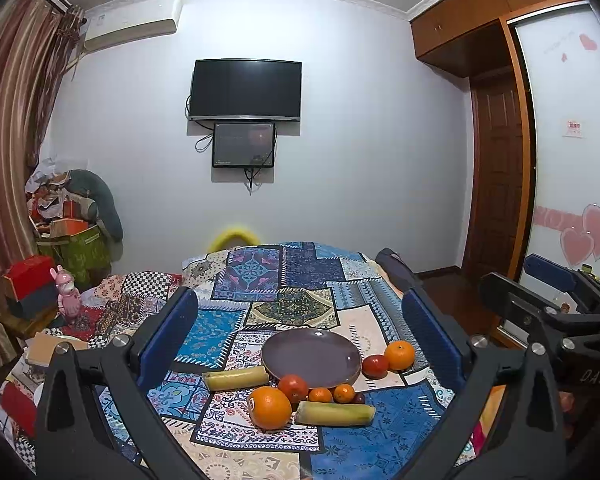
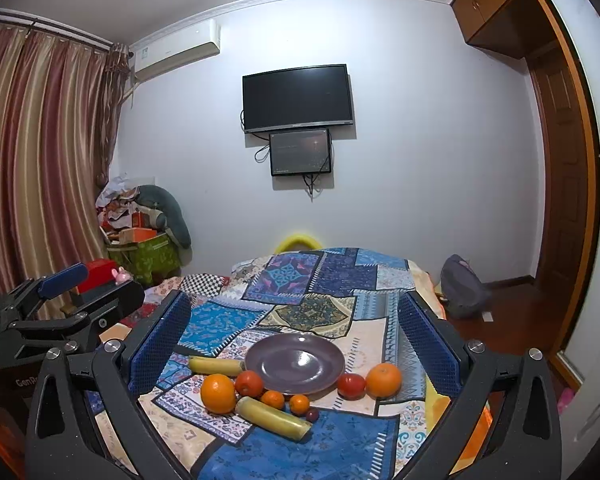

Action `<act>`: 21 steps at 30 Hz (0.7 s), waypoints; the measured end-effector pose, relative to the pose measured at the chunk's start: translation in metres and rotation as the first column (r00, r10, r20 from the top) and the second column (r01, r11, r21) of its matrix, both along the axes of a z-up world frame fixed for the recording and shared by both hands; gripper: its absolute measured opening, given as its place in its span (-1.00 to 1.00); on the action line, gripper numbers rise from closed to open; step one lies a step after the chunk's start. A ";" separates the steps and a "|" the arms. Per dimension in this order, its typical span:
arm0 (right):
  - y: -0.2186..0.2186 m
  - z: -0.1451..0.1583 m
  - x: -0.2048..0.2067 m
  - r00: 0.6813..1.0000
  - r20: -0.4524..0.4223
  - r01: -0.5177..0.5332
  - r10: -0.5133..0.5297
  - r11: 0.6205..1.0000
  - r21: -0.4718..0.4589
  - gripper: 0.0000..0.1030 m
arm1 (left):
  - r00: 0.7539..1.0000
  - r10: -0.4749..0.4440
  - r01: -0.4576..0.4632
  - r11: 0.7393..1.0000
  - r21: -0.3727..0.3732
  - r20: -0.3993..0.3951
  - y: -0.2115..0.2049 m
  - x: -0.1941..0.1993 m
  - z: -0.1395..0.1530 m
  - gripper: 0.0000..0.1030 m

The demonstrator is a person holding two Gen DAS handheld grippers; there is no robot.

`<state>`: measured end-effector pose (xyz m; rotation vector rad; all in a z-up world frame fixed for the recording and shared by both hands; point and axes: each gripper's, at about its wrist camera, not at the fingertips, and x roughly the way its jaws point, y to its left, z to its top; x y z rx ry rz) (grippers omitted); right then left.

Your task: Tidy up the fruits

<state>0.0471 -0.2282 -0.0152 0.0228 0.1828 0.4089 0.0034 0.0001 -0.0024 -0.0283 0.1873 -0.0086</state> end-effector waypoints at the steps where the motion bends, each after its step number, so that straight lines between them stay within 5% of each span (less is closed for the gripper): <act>1: 0.000 -0.001 0.000 1.000 0.000 0.000 0.000 1.000 -0.001 1.00 | 1.000 0.001 -0.001 1.000 0.003 0.001 -0.001 0.000 0.000 1.00; 21: 0.000 -0.001 0.001 1.000 0.002 0.009 -0.009 1.000 0.003 1.00 | 1.000 -0.003 0.003 1.000 -0.002 0.000 0.000 0.000 -0.001 1.00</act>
